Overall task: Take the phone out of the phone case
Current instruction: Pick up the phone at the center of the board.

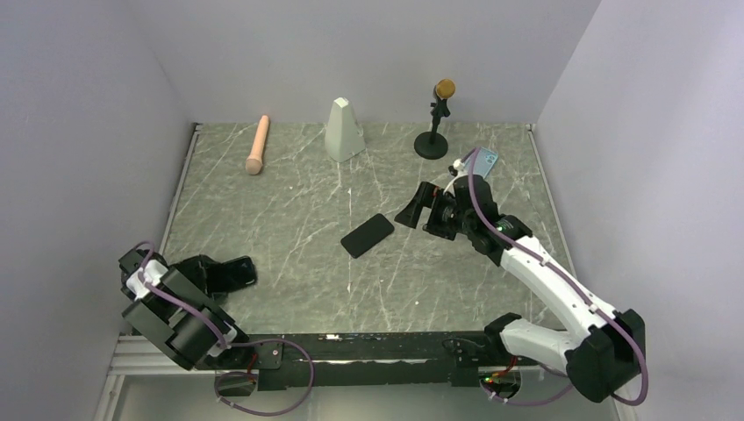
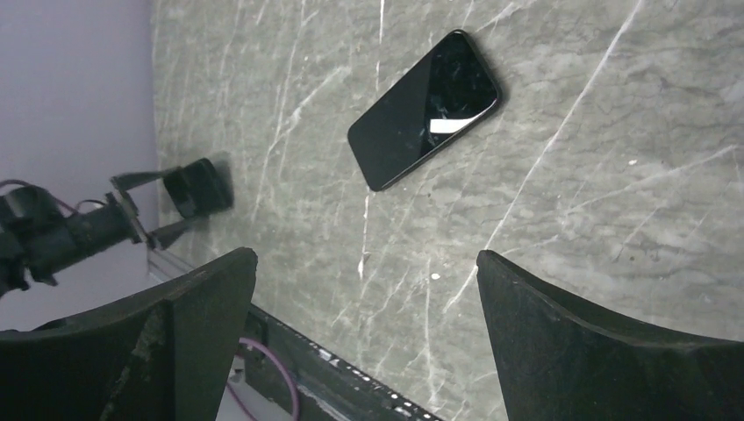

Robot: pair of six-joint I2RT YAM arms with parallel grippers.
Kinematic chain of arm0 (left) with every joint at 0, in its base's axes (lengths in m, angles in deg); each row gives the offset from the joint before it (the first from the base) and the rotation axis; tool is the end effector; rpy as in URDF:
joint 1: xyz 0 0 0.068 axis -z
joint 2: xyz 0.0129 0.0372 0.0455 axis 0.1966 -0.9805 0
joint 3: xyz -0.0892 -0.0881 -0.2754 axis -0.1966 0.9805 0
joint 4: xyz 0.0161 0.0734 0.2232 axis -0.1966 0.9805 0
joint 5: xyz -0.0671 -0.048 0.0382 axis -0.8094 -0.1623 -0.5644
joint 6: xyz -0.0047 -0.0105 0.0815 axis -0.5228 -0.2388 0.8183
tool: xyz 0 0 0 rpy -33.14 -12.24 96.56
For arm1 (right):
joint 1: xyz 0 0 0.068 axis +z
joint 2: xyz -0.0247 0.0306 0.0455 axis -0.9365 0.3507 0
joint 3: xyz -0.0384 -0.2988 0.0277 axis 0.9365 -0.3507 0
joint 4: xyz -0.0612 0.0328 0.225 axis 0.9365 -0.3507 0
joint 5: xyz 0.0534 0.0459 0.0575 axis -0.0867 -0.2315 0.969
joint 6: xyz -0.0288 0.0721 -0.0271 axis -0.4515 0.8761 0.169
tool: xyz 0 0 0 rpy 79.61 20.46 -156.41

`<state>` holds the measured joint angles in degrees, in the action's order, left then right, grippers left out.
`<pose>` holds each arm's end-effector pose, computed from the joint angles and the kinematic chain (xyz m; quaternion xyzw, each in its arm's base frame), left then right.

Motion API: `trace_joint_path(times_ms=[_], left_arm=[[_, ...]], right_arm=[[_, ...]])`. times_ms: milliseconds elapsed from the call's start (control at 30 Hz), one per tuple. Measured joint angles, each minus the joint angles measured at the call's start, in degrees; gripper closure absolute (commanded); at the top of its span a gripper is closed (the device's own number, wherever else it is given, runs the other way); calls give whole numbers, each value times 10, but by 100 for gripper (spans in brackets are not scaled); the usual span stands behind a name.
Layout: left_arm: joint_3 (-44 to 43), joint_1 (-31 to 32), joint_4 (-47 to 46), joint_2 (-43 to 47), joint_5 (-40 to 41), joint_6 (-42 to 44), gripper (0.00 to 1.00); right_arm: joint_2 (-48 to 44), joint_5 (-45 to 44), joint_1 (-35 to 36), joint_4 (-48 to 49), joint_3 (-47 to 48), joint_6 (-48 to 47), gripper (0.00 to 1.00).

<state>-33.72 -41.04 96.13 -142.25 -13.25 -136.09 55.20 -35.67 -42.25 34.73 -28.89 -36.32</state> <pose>0.1178 0.1113 0.1568 -0.7902 0.5799 -0.1830 0.0761 0.1877 0.1121 0.3013 0.0801 0.8805 0.3363 0.3245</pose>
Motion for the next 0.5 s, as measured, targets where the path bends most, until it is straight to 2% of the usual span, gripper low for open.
trace_joint_path(times_ms=[233,367,500], left_arm=[[36,3,-62,83,15,22,100],[38,31,-71,106,37,38,100],[34,85,-63,136,32,42,100]], right_arm=[[58,27,2,41,1,-54,0],[85,45,3,43,6,-92,0],[62,43,2,62,-6,-110,0]])
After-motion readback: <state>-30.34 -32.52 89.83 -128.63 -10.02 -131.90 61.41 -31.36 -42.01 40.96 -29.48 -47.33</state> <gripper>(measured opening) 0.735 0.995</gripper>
